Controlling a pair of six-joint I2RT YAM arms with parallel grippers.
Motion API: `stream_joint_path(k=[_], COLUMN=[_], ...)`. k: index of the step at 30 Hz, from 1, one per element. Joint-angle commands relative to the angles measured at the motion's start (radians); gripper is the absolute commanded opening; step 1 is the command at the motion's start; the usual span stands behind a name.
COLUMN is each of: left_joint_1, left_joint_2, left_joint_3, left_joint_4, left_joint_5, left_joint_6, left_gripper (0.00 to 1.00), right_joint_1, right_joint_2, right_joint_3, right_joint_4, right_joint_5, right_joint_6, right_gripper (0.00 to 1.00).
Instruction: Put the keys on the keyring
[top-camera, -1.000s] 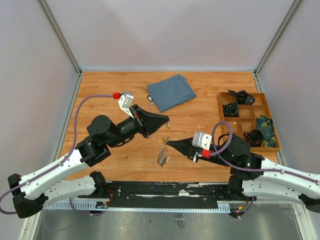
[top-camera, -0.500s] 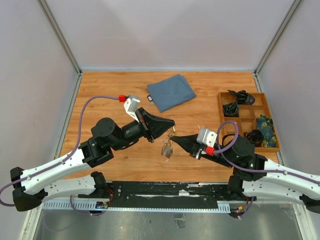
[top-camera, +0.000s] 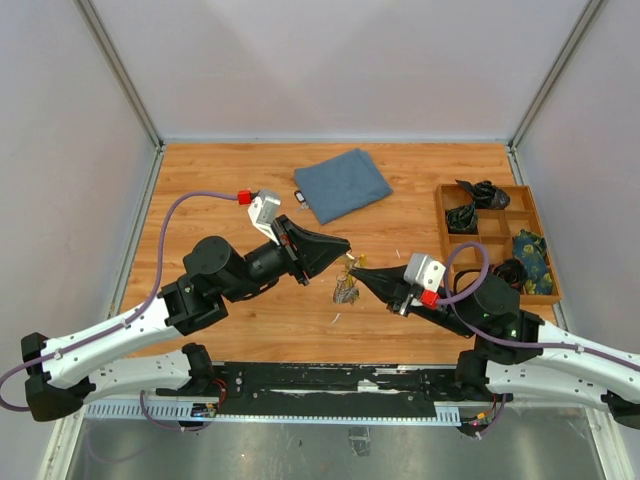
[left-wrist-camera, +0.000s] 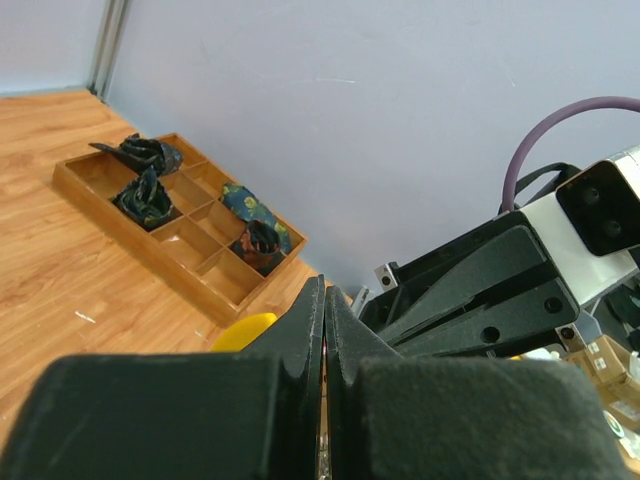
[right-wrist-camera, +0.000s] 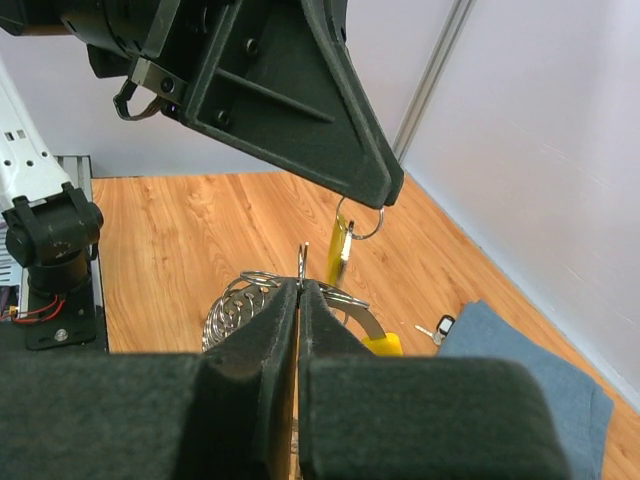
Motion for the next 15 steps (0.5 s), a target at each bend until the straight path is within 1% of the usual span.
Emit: stream_joint_path(k=[1, 5, 7, 11, 15], left_joint_1=[-0.014, -0.015, -0.015, -0.016, -0.016], left_joint_2=[-0.003, 0.001, 0.005, 0.017, 0.023], left_joint_3=[0.035, 0.038, 0.045, 0.076, 0.102], left_joint_4=[0.029, 0.020, 0.007, -0.051, -0.095], left_joint_5=[-0.021, -0.022, -0.008, 0.023, 0.085], left_joint_6=[0.015, 0.026, 0.044, 0.117, 0.193], left_gripper=[0.01, 0.01, 0.00, 0.01, 0.01], right_joint_1=[0.020, 0.020, 0.020, 0.020, 0.020], right_joint_2=[-0.023, -0.032, -0.041, -0.050, -0.049], right_joint_3=[0.048, 0.065, 0.089, 0.146, 0.193], right_joint_4=[-0.001, -0.035, -0.080, -0.186, -0.277], right_joint_5=[0.027, 0.000, -0.020, -0.044, -0.079], right_joint_6=[0.006, 0.002, 0.002, 0.036, 0.072], right_gripper=[0.01, 0.01, 0.01, 0.01, 0.01])
